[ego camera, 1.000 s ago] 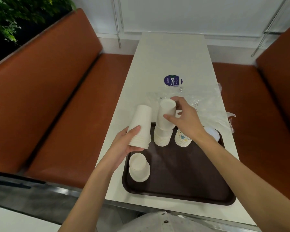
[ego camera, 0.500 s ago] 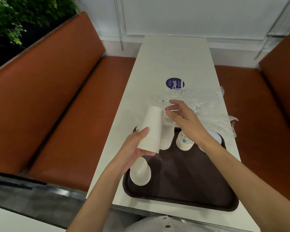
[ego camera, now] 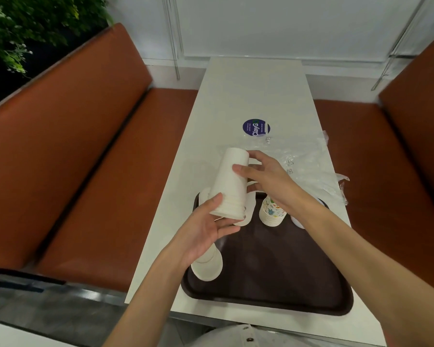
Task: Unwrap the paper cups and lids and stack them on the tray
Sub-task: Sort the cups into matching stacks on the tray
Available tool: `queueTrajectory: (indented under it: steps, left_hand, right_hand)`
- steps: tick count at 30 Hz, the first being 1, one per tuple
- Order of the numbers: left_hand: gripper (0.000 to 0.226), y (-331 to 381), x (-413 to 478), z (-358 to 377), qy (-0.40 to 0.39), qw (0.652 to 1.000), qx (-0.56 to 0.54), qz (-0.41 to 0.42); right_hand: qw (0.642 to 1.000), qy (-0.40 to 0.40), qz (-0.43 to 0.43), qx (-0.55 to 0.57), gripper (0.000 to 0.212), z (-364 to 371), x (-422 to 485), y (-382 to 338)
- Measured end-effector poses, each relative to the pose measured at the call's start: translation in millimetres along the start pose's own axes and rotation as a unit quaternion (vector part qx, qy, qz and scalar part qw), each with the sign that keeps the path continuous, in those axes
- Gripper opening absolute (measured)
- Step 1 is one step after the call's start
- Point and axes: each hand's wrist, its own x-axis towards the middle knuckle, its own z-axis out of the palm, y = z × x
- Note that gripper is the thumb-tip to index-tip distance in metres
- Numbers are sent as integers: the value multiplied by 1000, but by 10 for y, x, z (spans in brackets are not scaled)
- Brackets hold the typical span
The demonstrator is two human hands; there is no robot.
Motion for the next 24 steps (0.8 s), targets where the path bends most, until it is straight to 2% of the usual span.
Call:
queueTrajectory:
  steps: [1,3,6,9,13,16,18,24]
  left_hand:
    - [58,4,9,-1,13,1000,7,6]
    - [51,8,31,-13,35,998,48,19]
    - [65,-5,34,-55,48,994,90,37]
    - [73,19,36,-95,47,989,131,49]
    - [89,81,58,-125,49,985,161,46]
    - [96,108,57,-115,53,980,184,47]
    - [94,119,60,-96,55,980,184,53]
    - [96,135,131,38,84,974,204,60]
  right_hand:
    - [1000,16,-11,8,56,-13,3,-10]
    - [998,51,-36,26,48,-52,15,-29]
    - [993,95,-50,54,43,-177,15,-80]
    - [989,107,-46,96,42,-310,8,-143]
    - [962,87,27,256,31,-434,33,-137]
    - [913,91,92,386,37,-495,56,-46]
    - [891,96,116,429,44,-523,68,12]
    - [892,50,165,417,59,-430,36,118]
